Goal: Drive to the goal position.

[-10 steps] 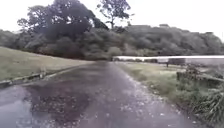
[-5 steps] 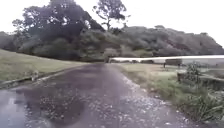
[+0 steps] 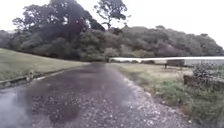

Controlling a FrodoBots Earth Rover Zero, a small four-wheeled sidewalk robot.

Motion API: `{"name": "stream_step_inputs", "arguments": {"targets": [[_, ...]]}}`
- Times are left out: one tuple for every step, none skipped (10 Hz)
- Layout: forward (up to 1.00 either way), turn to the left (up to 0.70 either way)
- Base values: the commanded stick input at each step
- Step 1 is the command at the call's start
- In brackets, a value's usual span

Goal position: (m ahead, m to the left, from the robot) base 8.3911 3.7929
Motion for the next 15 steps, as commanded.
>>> {"name": "stream_step_inputs", "arguments": {"targets": [[0.45, 0.02], [0.45, 0.02], [0.45, 0.02], [0.45, 0.02], [0.45, 0.02], [0.45, 0.02], [0.45, 0.02], [0.45, 0.02], [0.45, 0.02], [0.45, 0.02], [0.45, 0.02], [0.45, 0.02], [0.45, 0.02], [0.45, 0.02], [0.45, 0.02]]}}
